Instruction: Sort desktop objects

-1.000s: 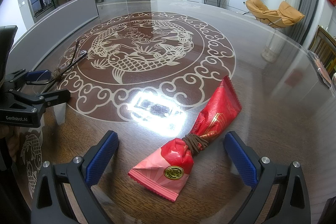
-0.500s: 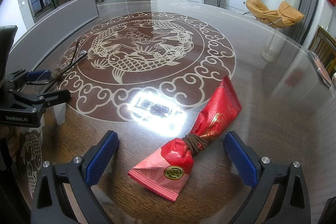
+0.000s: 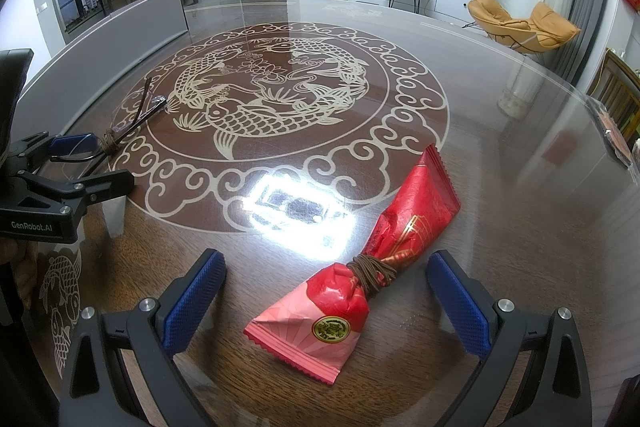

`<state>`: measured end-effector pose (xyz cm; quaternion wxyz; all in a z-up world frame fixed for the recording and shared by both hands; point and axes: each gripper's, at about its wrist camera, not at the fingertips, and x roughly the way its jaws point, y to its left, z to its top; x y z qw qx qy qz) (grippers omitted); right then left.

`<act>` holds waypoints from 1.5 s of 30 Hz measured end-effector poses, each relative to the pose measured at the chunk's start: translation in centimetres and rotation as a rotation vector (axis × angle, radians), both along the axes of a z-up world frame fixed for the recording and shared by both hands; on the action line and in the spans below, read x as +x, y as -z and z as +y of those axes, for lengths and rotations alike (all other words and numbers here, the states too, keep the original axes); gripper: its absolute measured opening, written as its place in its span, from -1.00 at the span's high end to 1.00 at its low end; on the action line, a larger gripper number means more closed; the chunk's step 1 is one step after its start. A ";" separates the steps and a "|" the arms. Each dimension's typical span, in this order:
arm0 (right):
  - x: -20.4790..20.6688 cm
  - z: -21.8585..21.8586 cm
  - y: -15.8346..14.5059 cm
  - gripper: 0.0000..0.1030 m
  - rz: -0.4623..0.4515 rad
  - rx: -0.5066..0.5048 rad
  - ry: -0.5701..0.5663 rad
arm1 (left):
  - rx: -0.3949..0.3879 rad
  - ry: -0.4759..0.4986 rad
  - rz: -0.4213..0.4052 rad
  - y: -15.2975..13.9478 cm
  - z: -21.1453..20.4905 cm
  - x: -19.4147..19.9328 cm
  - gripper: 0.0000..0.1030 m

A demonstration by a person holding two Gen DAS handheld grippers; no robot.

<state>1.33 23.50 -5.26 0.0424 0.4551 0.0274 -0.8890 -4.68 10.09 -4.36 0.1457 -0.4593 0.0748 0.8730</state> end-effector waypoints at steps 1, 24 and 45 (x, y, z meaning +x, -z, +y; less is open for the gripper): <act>0.0 0.0 0.0 -0.97 0.000 0.000 0.000 | 0.000 0.000 0.000 0.0 0.0 0.0 -1.00; 0.0 0.0 0.1 -1.00 -0.002 -0.016 -0.004 | 0.002 0.002 -0.001 0.0 -0.3 -0.4 -1.00; -0.7 3.5 -1.3 -1.00 -0.086 -0.216 0.233 | 0.100 0.134 -0.155 -1.2 -6.8 -0.9 -1.00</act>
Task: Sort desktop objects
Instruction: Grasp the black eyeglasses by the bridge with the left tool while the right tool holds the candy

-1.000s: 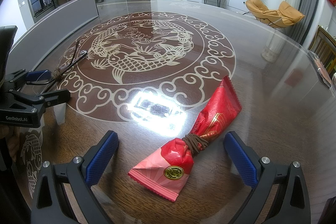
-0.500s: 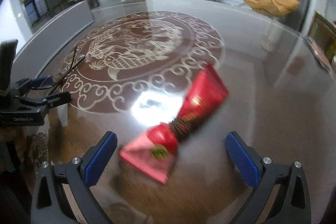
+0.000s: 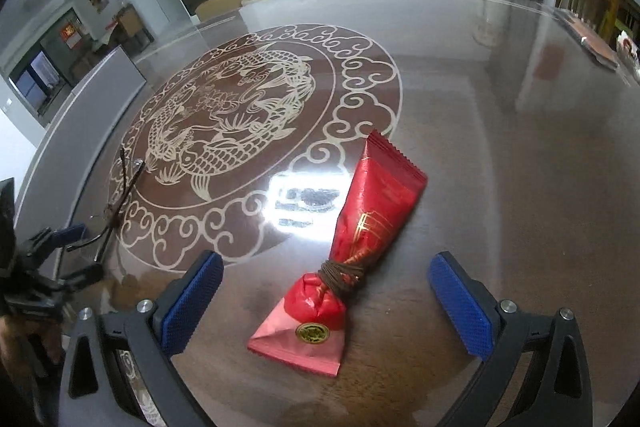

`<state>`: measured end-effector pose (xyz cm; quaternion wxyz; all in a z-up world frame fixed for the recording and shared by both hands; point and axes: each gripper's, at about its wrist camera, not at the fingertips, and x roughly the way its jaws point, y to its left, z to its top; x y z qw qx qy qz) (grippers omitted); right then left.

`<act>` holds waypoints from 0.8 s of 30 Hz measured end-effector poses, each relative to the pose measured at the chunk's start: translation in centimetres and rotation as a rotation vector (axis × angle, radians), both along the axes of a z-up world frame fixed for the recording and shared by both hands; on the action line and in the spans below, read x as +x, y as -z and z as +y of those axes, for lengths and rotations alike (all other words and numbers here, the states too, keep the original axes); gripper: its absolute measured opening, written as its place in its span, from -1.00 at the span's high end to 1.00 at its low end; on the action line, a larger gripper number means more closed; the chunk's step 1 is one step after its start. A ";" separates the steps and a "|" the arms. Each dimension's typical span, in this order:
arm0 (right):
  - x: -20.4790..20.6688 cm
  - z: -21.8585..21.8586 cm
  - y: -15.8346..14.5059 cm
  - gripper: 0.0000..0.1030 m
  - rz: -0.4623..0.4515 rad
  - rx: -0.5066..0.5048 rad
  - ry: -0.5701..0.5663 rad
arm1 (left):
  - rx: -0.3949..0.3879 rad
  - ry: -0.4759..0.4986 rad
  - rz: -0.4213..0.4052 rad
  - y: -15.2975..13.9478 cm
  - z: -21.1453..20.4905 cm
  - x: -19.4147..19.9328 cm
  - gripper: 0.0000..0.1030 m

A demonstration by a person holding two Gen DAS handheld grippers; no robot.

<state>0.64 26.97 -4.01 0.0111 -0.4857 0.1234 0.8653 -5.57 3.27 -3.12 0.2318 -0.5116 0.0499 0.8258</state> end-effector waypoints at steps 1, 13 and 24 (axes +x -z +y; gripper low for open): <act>0.0 -0.1 0.1 -1.00 -0.001 0.009 -0.001 | 0.003 -0.005 -0.004 0.1 0.1 -0.1 -1.00; 0.4 -0.7 0.2 -0.76 -0.039 0.037 -0.037 | -0.130 -0.012 0.094 0.0 3.0 -0.8 0.18; 2.8 -1.9 -1.5 0.52 -0.022 0.073 -0.172 | 0.003 -0.036 0.112 -1.4 2.6 2.7 0.53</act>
